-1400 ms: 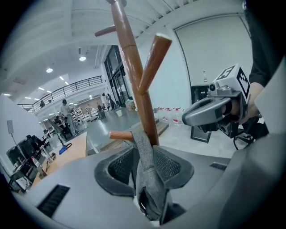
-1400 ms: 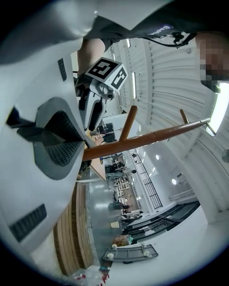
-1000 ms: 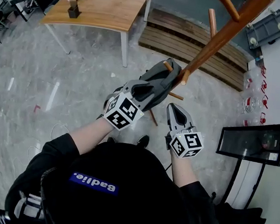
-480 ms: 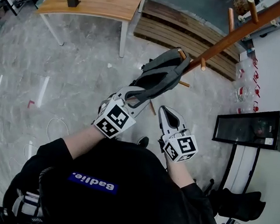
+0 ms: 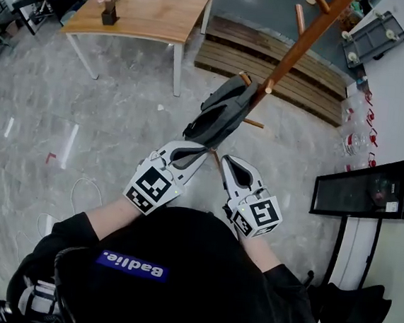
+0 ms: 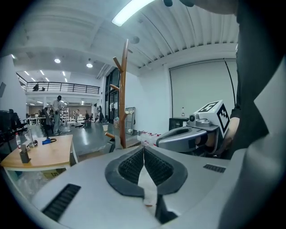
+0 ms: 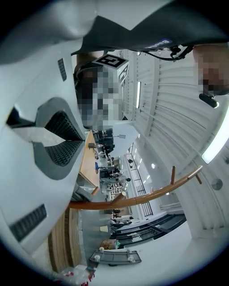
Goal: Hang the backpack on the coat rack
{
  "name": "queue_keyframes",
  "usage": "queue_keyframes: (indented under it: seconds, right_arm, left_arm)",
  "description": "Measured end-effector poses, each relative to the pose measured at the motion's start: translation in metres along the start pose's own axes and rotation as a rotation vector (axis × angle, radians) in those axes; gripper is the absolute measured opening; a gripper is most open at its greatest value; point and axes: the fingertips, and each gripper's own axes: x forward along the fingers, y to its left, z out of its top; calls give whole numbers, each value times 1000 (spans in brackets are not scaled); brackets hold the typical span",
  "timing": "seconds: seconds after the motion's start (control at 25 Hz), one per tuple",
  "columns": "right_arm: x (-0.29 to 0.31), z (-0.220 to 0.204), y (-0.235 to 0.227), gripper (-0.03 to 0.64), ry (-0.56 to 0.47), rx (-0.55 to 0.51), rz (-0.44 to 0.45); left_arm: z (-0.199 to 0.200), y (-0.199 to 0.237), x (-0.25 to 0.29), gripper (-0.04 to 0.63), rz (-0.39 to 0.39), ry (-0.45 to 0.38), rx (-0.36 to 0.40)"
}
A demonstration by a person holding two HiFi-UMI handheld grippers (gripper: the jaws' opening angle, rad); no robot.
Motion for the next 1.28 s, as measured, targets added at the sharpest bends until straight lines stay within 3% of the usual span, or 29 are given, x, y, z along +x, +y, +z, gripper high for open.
queue_keyframes:
  seconds: [0.28, 0.68, 1.28]
  right_arm:
    - [-27, 0, -10, 8, -40, 11, 39]
    - [-45, -13, -17, 8, -22, 28, 49]
    - [-55, -8, -15, 8, -17, 6, 59]
  left_arm:
    - [17, -29, 14, 9, -17, -42, -38]
    - [13, -44, 21, 9, -28, -36, -100]
    - [11, -56, 23, 9, -41, -23, -86]
